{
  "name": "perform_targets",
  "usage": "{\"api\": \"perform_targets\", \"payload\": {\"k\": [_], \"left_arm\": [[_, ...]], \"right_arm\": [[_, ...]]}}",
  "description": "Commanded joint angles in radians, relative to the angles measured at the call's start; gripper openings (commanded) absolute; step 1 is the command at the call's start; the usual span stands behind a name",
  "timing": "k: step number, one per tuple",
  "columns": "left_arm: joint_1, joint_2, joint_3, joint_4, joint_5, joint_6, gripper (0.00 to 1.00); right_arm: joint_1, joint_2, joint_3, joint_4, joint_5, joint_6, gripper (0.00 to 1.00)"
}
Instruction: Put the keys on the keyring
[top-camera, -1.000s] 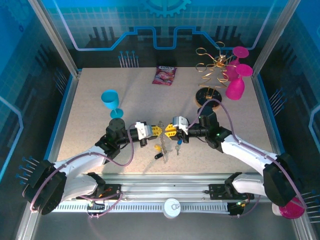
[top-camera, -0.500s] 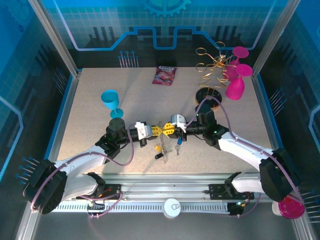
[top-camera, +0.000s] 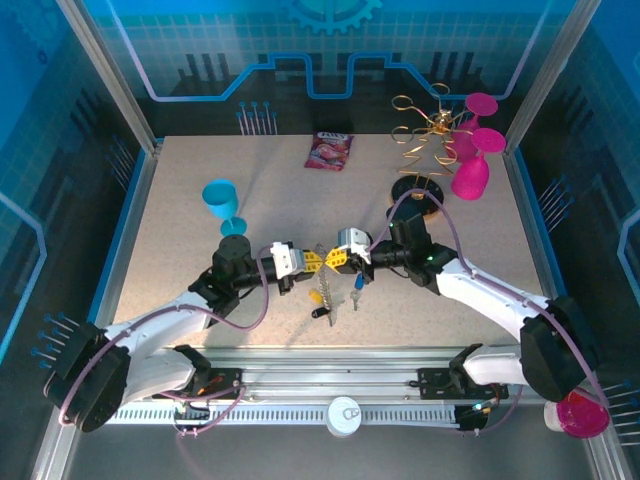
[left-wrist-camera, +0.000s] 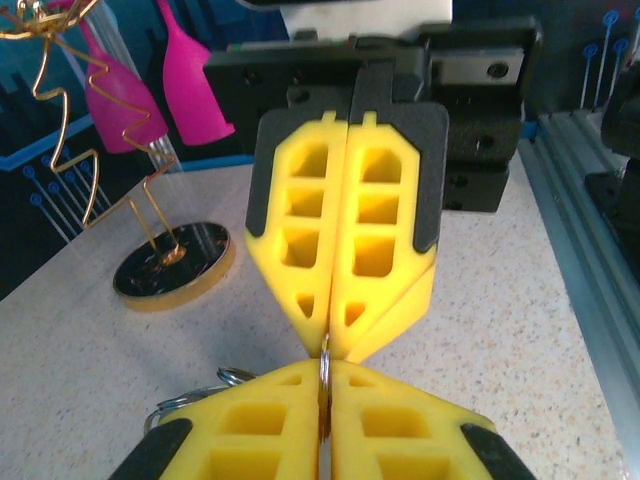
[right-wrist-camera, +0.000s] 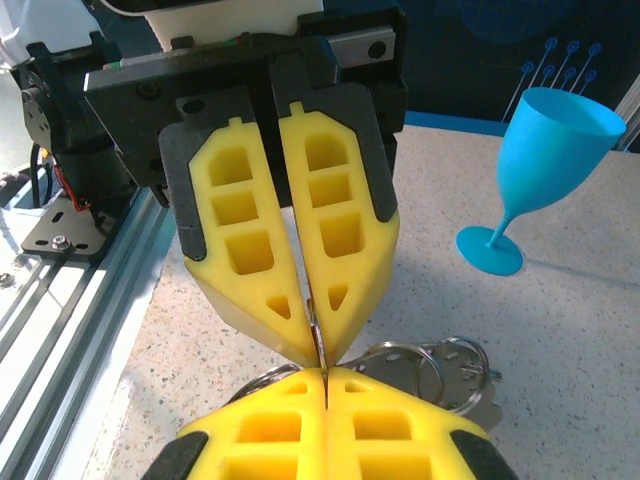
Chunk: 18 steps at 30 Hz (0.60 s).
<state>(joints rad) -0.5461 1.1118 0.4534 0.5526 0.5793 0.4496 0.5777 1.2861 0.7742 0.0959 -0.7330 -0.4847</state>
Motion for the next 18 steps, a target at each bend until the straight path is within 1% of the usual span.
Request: {"api": "perform_targets", "payload": {"k": [1, 3, 9, 12, 16, 18], "left_arm": [[-0.001, -0.029, 0.048, -0.17, -0.04, 0.07, 0.1], [-0.001, -0.027, 0.062, -0.209, -0.049, 0.085, 0.09], [-0.001, -0.005, 0.086, -0.22, -0.047, 0.095, 0.08], [-0.002, 0.0, 0.093, -0.225, -0.046, 0.106, 0.07], [-0.001, 0.005, 0.097, -0.227, -0.041, 0.122, 0.01], [-0.001, 0.002, 0.096, -0.222, -0.043, 0.135, 0.0]], "right_arm": [[0.019, -0.021, 0.068, -0.128, 0.008, -0.089, 0.0], [0.032, -0.016, 0.089, -0.174, 0.021, -0.116, 0.0], [0.078, 0.016, 0.157, -0.266, 0.067, -0.182, 0.0], [0.089, 0.023, 0.172, -0.273, 0.066, -0.187, 0.0], [0.102, 0.027, 0.181, -0.277, 0.06, -0.187, 0.0], [0.102, 0.016, 0.168, -0.264, 0.065, -0.172, 0.0]]}}
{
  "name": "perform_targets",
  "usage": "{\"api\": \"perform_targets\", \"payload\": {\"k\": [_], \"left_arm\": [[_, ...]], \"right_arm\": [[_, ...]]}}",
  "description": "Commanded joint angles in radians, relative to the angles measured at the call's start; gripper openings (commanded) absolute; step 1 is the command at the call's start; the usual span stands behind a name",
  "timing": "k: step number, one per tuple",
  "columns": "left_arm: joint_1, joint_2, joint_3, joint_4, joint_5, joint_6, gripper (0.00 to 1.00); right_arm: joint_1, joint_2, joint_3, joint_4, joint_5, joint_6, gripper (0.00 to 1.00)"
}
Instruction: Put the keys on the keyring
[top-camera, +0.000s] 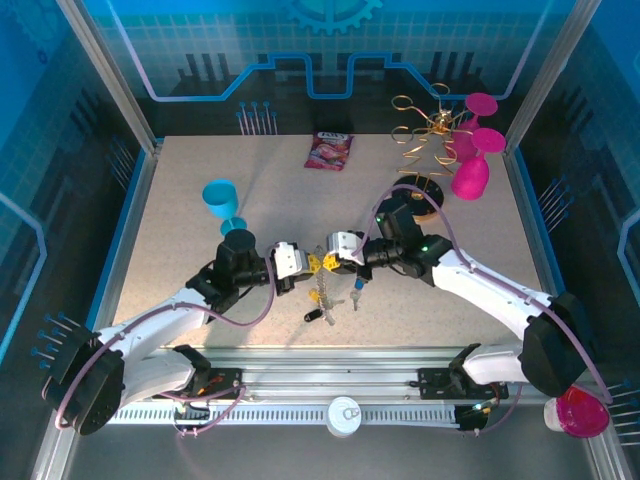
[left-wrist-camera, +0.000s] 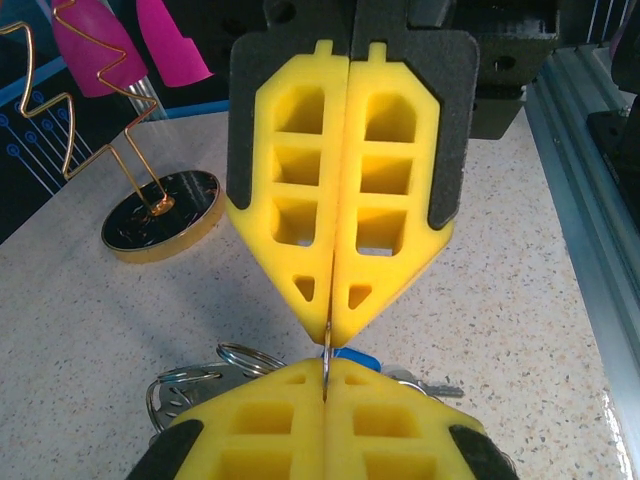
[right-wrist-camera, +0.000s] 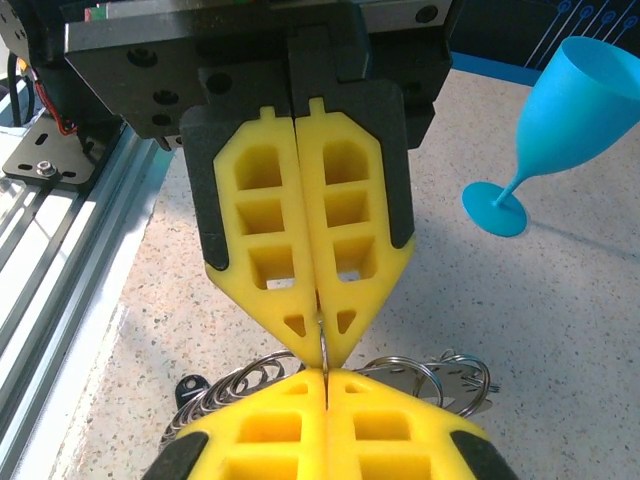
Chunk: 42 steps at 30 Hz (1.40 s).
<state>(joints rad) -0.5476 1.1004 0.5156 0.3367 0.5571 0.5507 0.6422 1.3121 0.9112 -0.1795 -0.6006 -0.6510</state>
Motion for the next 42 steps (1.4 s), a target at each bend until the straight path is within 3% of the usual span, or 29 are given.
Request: {"api": "perform_targets", "payload": {"k": [1, 2, 3, 5, 7, 11, 16, 23, 34, 42], "left_arm": [[-0.001, 0.007, 0.027, 0.003, -0.027, 0.049, 0.0], [-0.003, -0.001, 0.014, 0.025, -0.037, 0.069, 0.0], [-0.008, -0.008, -0.002, 0.047, -0.052, 0.091, 0.0], [-0.03, -0.023, -0.027, 0.074, -0.111, 0.171, 0.0], [-0.047, -0.027, -0.035, 0.07, -0.156, 0.236, 0.0], [-0.053, -0.023, -0.035, 0.071, -0.175, 0.278, 0.0], [-0.053, -0.011, -0.037, 0.07, -0.181, 0.287, 0.0], [-0.054, -0.013, -0.048, 0.085, -0.193, 0.27, 0.0], [-0.053, -0.026, -0.057, 0.068, -0.205, 0.267, 0.0], [-0.052, -0.033, -0.058, 0.064, -0.207, 0.268, 0.0]], "right_arm": [[0.032, -0.024, 0.012, 0.044, -0.05, 0.023, 0.01], [0.019, -0.046, -0.019, 0.093, -0.034, 0.073, 0.17], [0.001, -0.072, -0.058, 0.145, -0.025, 0.127, 0.26], [-0.051, -0.135, -0.136, 0.252, 0.017, 0.277, 0.34], [-0.096, -0.182, -0.184, 0.291, 0.137, 0.469, 0.4], [-0.1, -0.197, -0.185, 0.05, 0.408, 0.764, 0.32], [-0.007, -0.185, -0.174, -0.216, 0.613, 0.898, 0.32], [0.05, -0.015, -0.123, -0.38, 0.62, 1.213, 0.32], [0.113, 0.253, 0.017, -0.349, 0.679, 1.401, 0.39], [0.158, 0.383, 0.15, -0.477, 0.806, 1.453, 0.38]]}}
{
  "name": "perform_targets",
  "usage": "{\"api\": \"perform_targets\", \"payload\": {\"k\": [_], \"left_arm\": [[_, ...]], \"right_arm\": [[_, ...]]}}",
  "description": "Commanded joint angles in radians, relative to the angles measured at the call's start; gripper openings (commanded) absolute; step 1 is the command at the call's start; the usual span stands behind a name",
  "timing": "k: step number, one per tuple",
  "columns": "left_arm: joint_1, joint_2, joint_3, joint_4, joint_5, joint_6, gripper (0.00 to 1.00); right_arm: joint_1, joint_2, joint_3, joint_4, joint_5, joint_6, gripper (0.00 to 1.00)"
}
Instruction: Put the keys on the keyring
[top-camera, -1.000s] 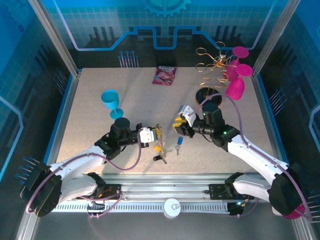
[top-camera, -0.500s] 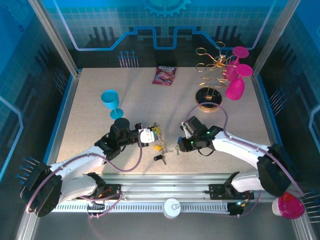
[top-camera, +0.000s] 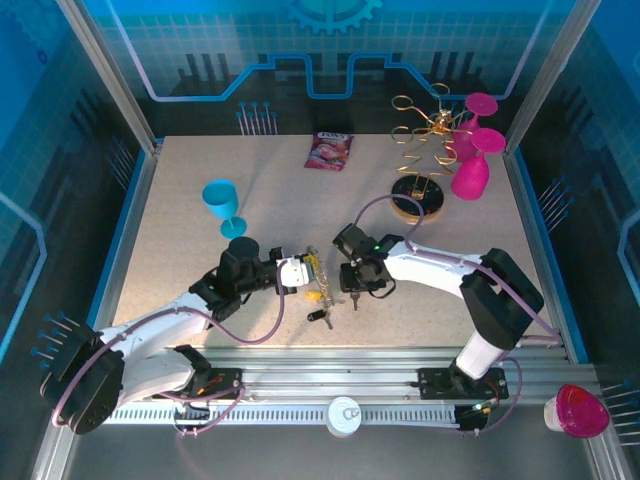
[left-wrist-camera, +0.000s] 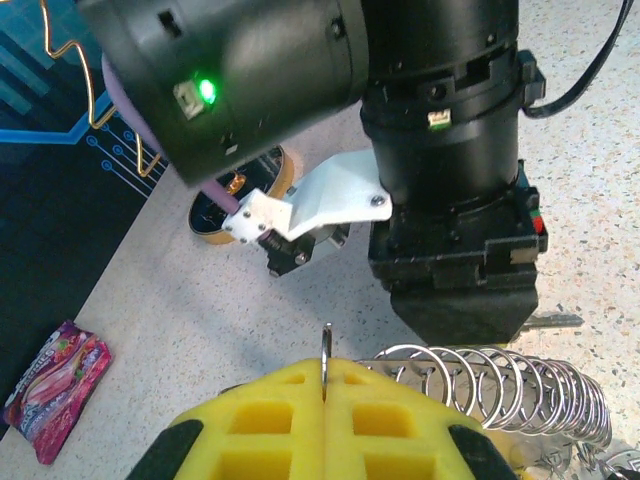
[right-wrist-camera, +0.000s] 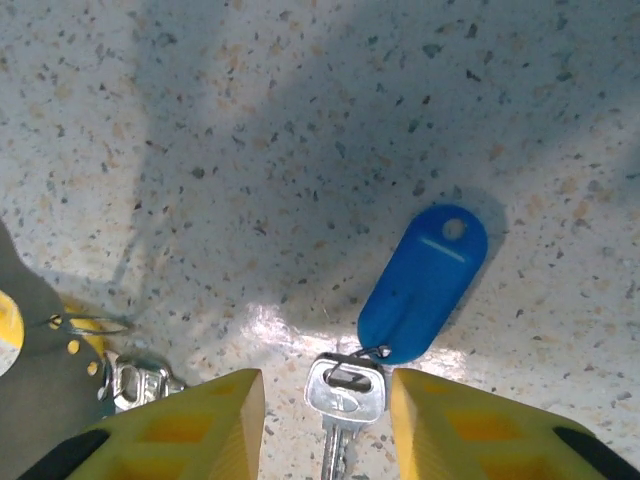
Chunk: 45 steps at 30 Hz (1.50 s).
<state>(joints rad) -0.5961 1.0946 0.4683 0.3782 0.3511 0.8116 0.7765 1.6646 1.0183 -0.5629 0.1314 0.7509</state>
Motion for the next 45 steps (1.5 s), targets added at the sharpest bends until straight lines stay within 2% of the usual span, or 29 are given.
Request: {"api": "perform_targets", "payload": {"k": [1, 18, 29, 34, 37, 40, 42, 45], "left_arm": [[-0.005, -0.025, -0.011, 0.024, -0.001, 0.007, 0.0], [-0.004, -0.024, -0.008, 0.023, 0.003, 0.007, 0.0], [-0.005, -0.024, -0.006, 0.021, 0.002, 0.011, 0.0], [-0.005, -0.025, -0.005, 0.018, 0.001, 0.011, 0.0], [-0.004, -0.027, -0.003, 0.015, 0.002, 0.012, 0.0], [-0.004, -0.026, -0.003, 0.014, 0.003, 0.01, 0.0], [-0.004, -0.023, -0.001, 0.015, 0.006, 0.009, 0.0], [-0.004, -0.018, 0.005, 0.017, 0.009, 0.005, 0.0]], "right_arm": [[0.028, 0.045, 0.057, -0.115, 0.089, 0.057, 0.37], [0.06, 0.162, 0.141, -0.207, 0.136, 0.084, 0.26], [0.065, 0.178, 0.163, -0.224, 0.153, 0.08, 0.14], [0.073, 0.159, 0.166, -0.24, 0.171, 0.073, 0.0], [0.076, 0.101, 0.158, -0.252, 0.195, 0.064, 0.0], [0.076, -0.01, 0.115, -0.228, 0.23, -0.013, 0.0], [0.067, -0.118, 0.045, -0.146, 0.233, -0.14, 0.0], [-0.021, -0.26, -0.047, 0.001, 0.061, -0.377, 0.0]]}}
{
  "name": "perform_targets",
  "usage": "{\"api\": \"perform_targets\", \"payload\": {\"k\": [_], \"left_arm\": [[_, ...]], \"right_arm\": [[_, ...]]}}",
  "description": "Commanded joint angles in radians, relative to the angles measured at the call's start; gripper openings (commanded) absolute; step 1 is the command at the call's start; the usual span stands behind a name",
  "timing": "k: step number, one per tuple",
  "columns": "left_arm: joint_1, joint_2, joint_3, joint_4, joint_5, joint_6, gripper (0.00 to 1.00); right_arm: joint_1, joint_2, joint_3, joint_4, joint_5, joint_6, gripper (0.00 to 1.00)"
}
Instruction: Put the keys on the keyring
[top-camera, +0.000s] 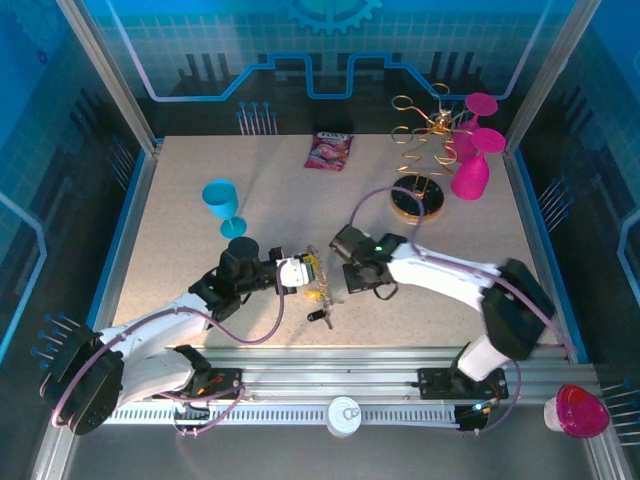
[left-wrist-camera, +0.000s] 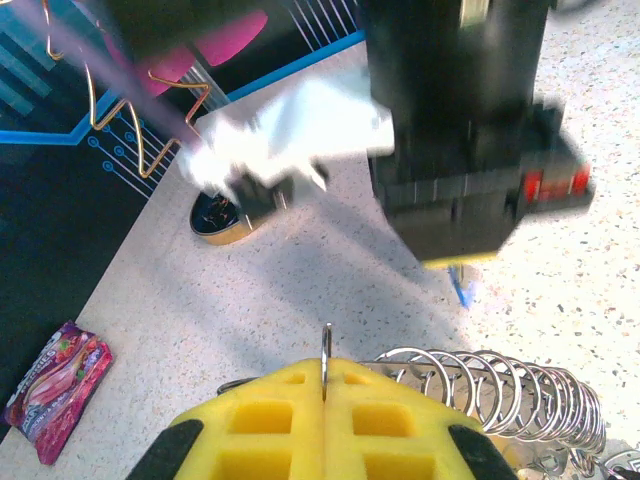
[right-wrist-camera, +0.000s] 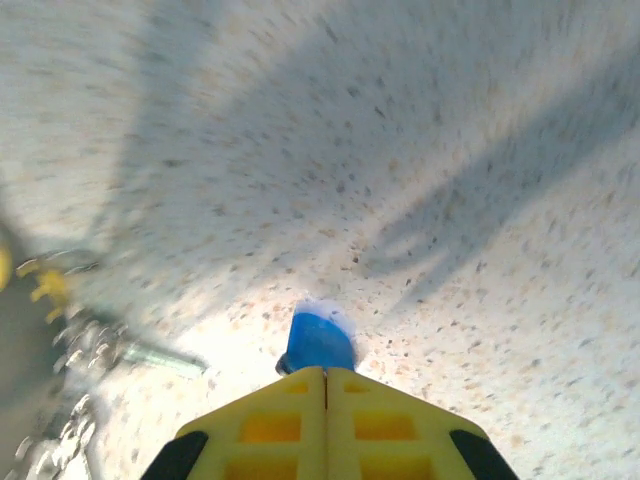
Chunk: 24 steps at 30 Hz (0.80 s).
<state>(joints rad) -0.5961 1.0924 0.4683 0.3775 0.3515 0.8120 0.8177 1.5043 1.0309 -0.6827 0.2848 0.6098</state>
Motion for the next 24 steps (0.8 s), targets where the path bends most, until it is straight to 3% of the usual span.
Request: {"api": "perform_targets", "payload": {"k": [1, 7, 11, 15, 24], "left_arm": [[-0.005, -0.016, 0.007, 0.022, 0.008, 0.0, 0.0], [-0.003, -0.001, 0.024, 0.038, -0.002, -0.018, 0.0], [-0.001, 0.011, 0.011, 0.057, -0.011, -0.053, 0.0], [-0.001, 0.03, 0.003, 0.054, 0.003, -0.076, 0.0], [-0.003, 0.072, 0.019, 0.08, 0.045, -0.12, 0.0]], "right_arm": [[-0.094, -0.128, -0.07, 0.149, -0.168, -0.308, 0.0], [-0.217, -0.199, -0.063, 0.263, -0.567, -0.705, 0.0], [-0.317, -0.231, -0.119, 0.389, -0.853, -0.79, 0.0], [-0.347, -0.247, -0.166, 0.473, -1.034, -0.832, 0.0], [-0.304, -0.306, -0.27, 0.593, -1.073, -0.929, 0.0]]}}
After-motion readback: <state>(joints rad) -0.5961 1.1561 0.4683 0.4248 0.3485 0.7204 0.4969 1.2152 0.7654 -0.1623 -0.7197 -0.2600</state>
